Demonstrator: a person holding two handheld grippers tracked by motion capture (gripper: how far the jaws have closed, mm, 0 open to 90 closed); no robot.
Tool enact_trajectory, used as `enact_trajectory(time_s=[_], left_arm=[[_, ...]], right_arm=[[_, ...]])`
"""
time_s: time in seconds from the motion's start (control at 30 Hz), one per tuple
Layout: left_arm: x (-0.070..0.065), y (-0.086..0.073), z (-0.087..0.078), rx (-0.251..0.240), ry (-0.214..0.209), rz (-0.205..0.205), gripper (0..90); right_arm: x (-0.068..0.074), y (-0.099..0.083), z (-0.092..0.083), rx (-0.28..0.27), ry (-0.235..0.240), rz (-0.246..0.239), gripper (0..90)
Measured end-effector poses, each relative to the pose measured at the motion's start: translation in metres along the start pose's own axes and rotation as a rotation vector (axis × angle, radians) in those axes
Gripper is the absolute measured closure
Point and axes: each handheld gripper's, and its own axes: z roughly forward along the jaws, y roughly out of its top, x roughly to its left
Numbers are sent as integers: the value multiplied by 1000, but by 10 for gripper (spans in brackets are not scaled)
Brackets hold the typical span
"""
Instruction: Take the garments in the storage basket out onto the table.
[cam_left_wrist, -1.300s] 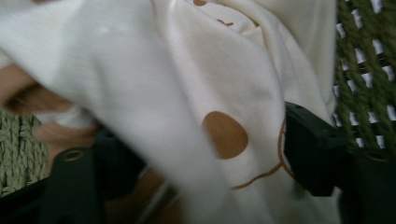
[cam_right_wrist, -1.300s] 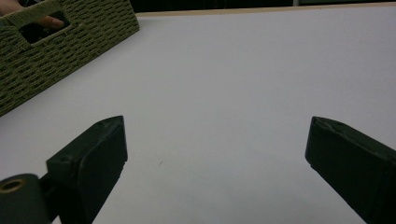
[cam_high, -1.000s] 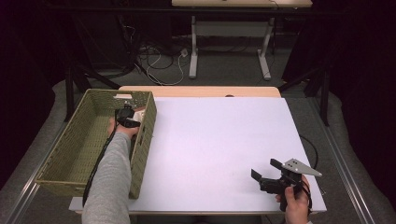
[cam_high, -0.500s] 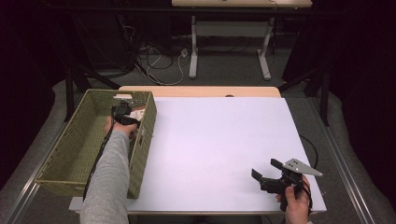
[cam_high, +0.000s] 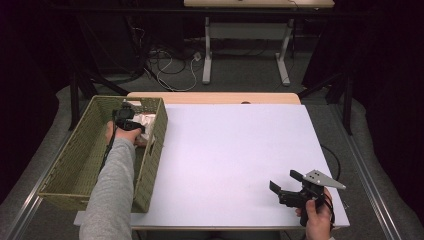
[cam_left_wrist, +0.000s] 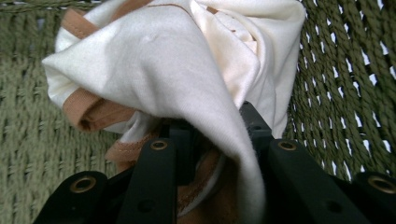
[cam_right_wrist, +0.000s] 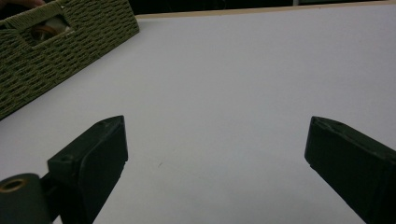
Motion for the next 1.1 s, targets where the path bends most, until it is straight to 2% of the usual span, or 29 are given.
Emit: enact_trajectory(time_s=[0.33, 0.57, 0.83, 1.03, 1.1], left_arm=[[-1, 3, -21, -50, 13, -15, 722], [-5, 2, -29, -55, 9, -23, 721], [-7, -5, -41, -74, 31, -41, 721], [-5, -14, -52, -95, 24, -37, 721], [-4, -18, -57, -110, 6, -40, 721]], right_arm=[[1, 0, 0, -1, -4, 1, 56], [1, 0, 0, 2, -3, 5, 56], [1, 0, 0, 5, -2, 5, 56], [1, -1, 0, -2, -5, 11, 56], [1, -1, -1, -2, -5, 15, 57]])
